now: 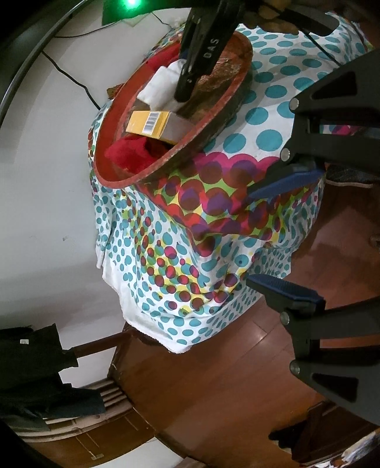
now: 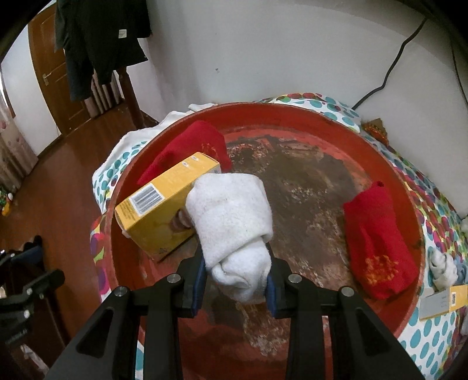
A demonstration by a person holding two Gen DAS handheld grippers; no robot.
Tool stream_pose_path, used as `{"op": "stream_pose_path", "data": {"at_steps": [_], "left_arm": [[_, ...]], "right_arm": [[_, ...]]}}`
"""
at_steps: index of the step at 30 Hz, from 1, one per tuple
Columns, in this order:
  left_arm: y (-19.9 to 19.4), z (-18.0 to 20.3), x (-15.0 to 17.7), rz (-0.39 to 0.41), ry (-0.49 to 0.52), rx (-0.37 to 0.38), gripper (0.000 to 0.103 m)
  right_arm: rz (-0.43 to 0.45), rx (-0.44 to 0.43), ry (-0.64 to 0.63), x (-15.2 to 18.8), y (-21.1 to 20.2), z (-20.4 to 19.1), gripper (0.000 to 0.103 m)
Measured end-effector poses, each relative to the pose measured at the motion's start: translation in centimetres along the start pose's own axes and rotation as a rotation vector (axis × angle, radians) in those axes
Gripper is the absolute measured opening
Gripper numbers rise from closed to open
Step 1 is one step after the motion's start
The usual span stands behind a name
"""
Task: Organize objects
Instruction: 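Lower the white towel onto the tray beside the yellow box, open right gripper, then move the right gripper to the cream QR box while left gripper approaches the yellow QR box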
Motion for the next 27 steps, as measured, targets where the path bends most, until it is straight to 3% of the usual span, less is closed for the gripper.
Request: {"op": "stream_pose_path", "data": {"at_steps": [6,11,22,27], "left_arm": [[0.1,0.3,0.1,-0.002,0.006,-0.001,0.055],[0.4,0.6,0.2,-0.005,0.012,-0.001,0.055],[0.4,2.1,0.4,-0.001,0.071,-0.019,0.055],[0.3,3.3,0.7,0.006,0.110,-0.029,0.055]], "right_arm": [[-0.013,0.000,0.010,0.3,0.5,0.4,0.036],[0.021,-0.007,0.040,0.6,-0.7,1.3,0.061],[0.101,-0.004,0.120,3.1,-5.8,5.3,0.061],[0.122,0.052,0.167,4.9,-7.7,8.8,0.061]]}}
Point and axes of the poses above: each gripper's, at about its wrist camera, not at the fingertips, and y roughly the way its jaws point, z to its right, x to its underside, the point moved 9 cm from there along y, roughly the way its jaws point, and after that the axes turned 7 degrees about -z, right-handed, at the moved point
